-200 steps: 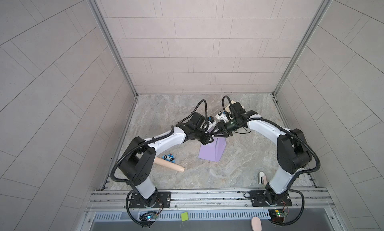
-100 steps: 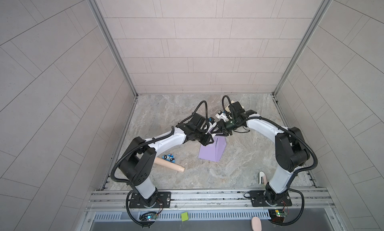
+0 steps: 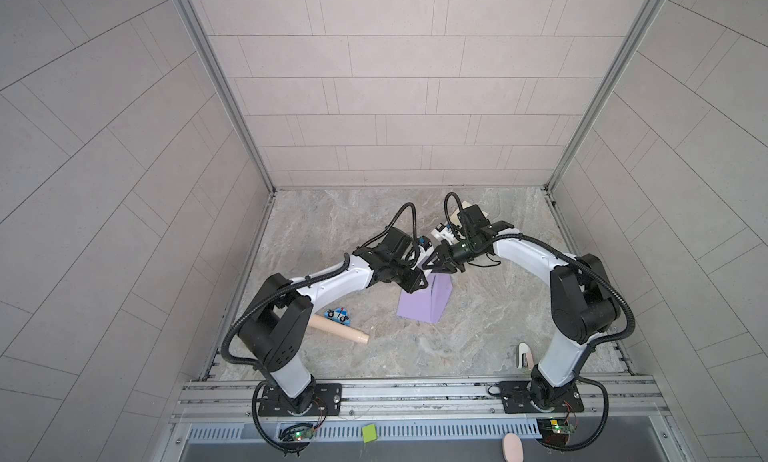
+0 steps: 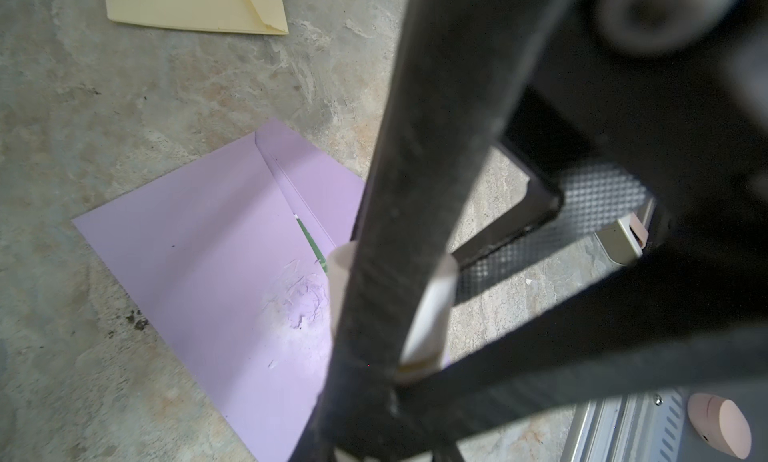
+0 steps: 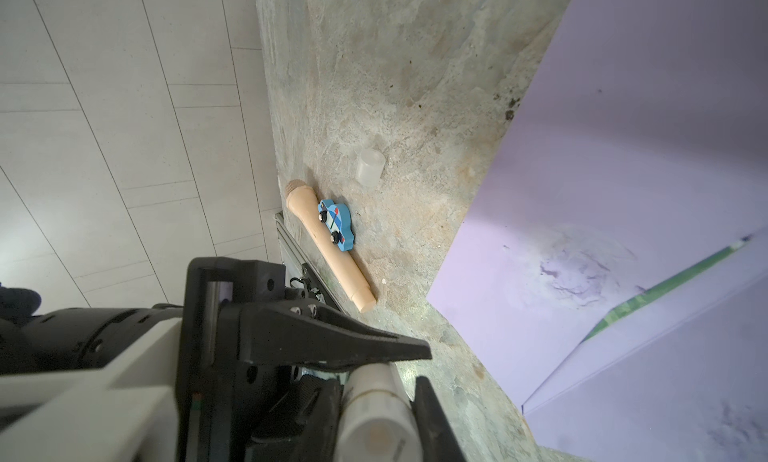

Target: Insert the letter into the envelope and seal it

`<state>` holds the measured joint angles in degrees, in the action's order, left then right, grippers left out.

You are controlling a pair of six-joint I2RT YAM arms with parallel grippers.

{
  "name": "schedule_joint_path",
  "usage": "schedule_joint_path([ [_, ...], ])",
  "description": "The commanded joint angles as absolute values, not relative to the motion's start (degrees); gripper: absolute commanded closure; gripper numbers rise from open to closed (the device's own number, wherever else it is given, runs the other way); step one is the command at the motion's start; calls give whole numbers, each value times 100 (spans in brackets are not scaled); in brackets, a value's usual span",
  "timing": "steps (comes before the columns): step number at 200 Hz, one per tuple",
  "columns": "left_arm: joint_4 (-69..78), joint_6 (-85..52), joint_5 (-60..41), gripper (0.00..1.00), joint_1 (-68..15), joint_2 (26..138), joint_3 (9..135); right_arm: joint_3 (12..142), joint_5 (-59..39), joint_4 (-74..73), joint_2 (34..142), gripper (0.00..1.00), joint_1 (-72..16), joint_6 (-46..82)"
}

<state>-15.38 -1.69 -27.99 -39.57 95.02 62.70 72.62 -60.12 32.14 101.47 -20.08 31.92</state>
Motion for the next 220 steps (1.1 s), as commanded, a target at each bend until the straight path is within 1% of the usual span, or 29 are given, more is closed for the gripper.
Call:
schedule_joint_path([
  [1,-1481,-150,-2780,97,-3983,9422,6293,7198,-5913,3225,9956,95,-2042,3086],
  [8,-1434,-230,-2781,89,-3970,9405,6276,7211,-5833,3220,9925,97,-2040,3087],
  [19,-1277,-477,-2742,67,-3891,9369,6197,7240,-5613,3233,9850,98,-2026,3102],
  [30,-974,-801,-2896,52,-3705,9323,6047,7266,-5272,3234,9737,99,-2007,3182],
  [37,-725,-1109,-3044,45,-3541,9276,5936,7292,-4956,3254,9654,100,-1995,3229],
  [55,62,-1997,-3522,34,-3090,9168,5600,7309,-3857,3259,9411,100,-2053,3382],
  [67,500,-2707,-3766,31,-2788,9183,5447,7269,-3104,3182,9265,100,-2189,3449],
  [81,582,-3259,-3806,31,-2519,9343,5445,7260,-2143,3189,9210,100,-2503,3448],
  [94,-2,-3378,-3675,31,-2396,9585,5718,7323,-1289,3197,9239,100,-2886,3419],
  [110,-1091,-3063,-3447,31,-2408,9908,6265,7436,-400,3165,9336,100,-3335,3427],
  [126,-1865,-2950,-3271,31,-2409,10195,6694,7525,514,3064,9429,100,-3792,3385],
  [147,-2449,-2878,-3052,31,-2411,10454,7021,7607,1295,2945,9571,100,-4193,3319],
  [166,-2601,-2819,-3027,32,-2415,10561,7105,7596,1596,2842,9718,100,-4332,3324],
  [220,-2848,-2586,-2939,34,-2517,10766,7202,7266,1447,2268,10019,100,-4351,3514],
])
